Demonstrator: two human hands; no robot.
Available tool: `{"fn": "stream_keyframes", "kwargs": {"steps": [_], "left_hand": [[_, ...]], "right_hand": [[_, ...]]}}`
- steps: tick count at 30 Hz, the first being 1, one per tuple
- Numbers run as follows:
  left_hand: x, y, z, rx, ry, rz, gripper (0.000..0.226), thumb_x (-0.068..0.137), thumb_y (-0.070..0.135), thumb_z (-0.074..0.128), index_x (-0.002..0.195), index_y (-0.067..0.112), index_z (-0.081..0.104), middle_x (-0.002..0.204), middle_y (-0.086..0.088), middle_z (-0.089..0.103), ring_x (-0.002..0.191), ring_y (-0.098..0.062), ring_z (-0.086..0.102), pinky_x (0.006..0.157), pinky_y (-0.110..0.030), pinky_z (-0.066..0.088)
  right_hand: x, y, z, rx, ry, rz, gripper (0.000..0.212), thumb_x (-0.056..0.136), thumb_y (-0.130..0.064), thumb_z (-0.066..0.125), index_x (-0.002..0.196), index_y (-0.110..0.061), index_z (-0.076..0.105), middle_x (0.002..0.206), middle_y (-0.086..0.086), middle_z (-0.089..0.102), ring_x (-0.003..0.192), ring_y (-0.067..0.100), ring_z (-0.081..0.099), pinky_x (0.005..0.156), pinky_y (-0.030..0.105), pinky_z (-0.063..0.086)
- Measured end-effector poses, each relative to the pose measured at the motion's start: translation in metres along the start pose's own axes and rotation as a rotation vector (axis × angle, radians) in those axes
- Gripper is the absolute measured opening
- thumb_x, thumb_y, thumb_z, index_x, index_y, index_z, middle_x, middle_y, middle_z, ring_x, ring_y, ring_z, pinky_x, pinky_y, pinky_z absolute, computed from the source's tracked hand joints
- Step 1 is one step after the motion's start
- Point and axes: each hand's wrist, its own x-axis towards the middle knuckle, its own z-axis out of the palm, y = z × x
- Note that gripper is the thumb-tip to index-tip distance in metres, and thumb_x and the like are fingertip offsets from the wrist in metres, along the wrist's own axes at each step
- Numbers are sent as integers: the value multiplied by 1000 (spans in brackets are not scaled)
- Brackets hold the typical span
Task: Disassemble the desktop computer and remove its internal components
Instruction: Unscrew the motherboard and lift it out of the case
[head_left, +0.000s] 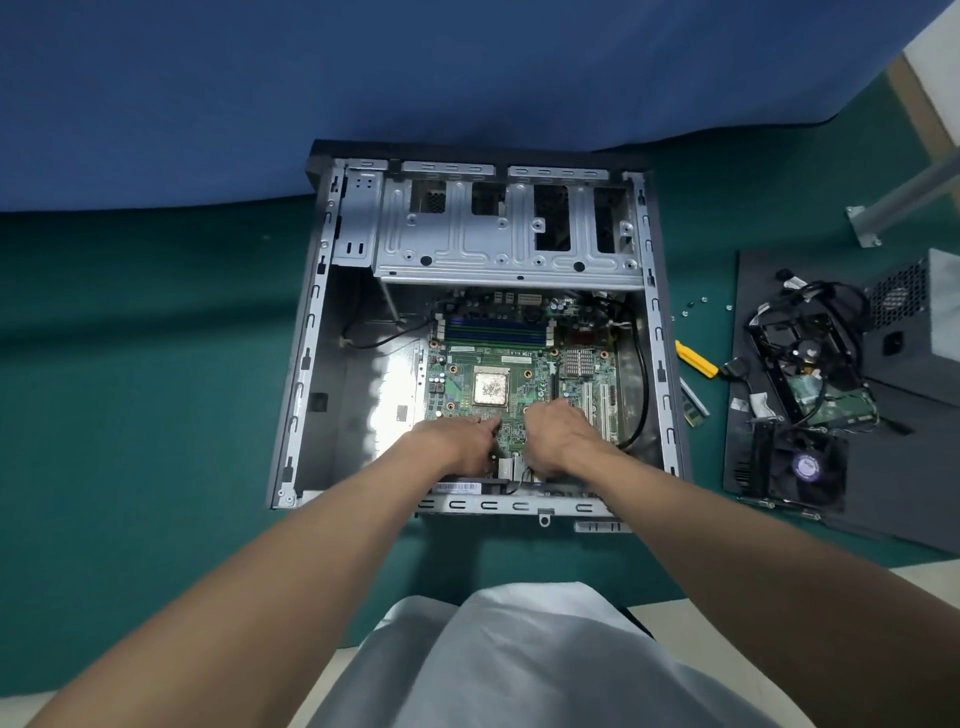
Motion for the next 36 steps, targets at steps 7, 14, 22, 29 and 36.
{"fn": "stream_keyframes", "kwargs": {"steps": [7, 14, 22, 29, 36], "left_hand": [[1, 0, 0, 5, -22, -26, 52, 102, 31, 42, 151, 29, 27, 163, 1, -3, 148, -26, 12, 116, -47, 24], [-4, 2, -3, -42, -13, 6, 49, 102, 28, 43, 150, 29, 32, 162, 3, -3, 149, -23, 10, 118, -44, 21], [-15, -2, -3, -259, 265, -35, 32, 99, 33, 49, 126, 16, 56, 120, -11, 64, 103, -24, 61, 82, -36, 48], [-19, -49, -11, -329, 562, -256, 53, 96, 25, 52, 144, 15, 33, 153, -7, 33, 135, -25, 37, 100, -41, 40], [-8, -56, -1, -414, 502, -242, 69, 98, 42, 47, 152, 20, 10, 160, -5, 16, 144, -26, 26, 111, -47, 31]], "right_hand": [[-1, 1, 1, -45, 16, 13, 23, 83, 10, 49, 71, -9, 48, 72, 2, 49, 54, 9, 49, 43, 16, 35], [1, 12, -15, -104, -28, 13, 19, 85, 4, 50, 71, -9, 48, 72, 1, 49, 58, 9, 49, 45, 17, 37], [-3, -19, -24, -191, 187, -186, 19, 88, -17, 54, 70, -11, 48, 74, 4, 54, 72, 25, 59, 66, 36, 53], [47, -42, -45, -92, 436, -489, 25, 99, -22, 42, 114, -10, 57, 103, 5, 57, 97, 22, 50, 84, 37, 45], [105, -85, -47, -137, 283, -269, 13, 97, -24, 37, 92, -16, 47, 81, 2, 55, 69, 23, 51, 64, 36, 42]]}}
